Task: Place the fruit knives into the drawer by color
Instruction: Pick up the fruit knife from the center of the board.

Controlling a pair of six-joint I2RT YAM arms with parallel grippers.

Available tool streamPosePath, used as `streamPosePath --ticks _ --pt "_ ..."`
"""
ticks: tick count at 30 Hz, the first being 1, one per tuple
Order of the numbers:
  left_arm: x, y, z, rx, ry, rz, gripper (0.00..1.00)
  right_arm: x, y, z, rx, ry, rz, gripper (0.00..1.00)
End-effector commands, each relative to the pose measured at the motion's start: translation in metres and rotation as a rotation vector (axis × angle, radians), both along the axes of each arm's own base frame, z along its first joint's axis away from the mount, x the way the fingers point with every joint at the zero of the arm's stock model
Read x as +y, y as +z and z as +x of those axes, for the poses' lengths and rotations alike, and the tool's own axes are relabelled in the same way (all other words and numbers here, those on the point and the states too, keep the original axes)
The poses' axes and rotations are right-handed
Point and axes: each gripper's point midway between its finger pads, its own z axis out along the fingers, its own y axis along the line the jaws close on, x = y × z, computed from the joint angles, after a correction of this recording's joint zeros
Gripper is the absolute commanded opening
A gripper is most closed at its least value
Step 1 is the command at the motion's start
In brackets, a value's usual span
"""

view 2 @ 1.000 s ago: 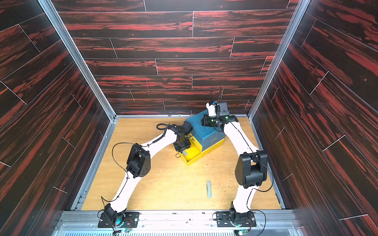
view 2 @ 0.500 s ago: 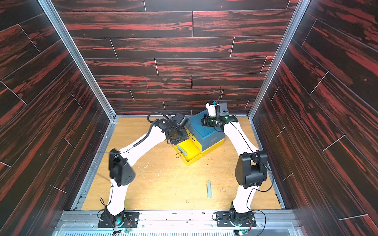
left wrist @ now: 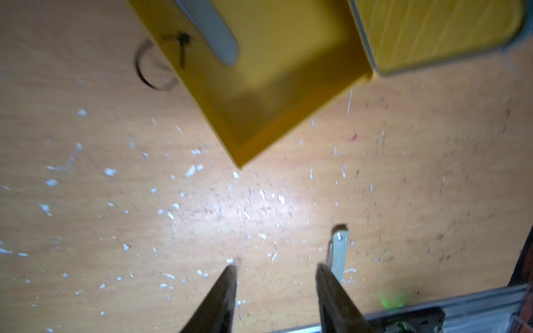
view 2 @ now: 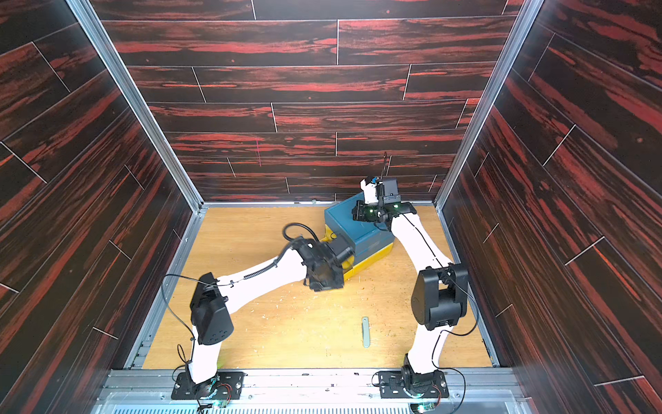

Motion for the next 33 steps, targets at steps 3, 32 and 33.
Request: streamPosePath --ticks 3,32,33 --pt "-0.01 -0.031 -0.037 0.108 -0.065 0.057 0.5 -0.034 -0.131 -0.069 0.497 -0.057 -0.207 0.0" --pt "-0.096 -0.091 -0.097 0.296 -0.253 0.078 0.6 -0.027 -0.13 -0.068 0.499 -0.028 -0.178 0.0" --pt "-0.097 -0.093 -0.1 0.302 -0.257 0.081 0.6 -0.027 -0.13 -0.069 0.502 -0.028 -0.177 0.0"
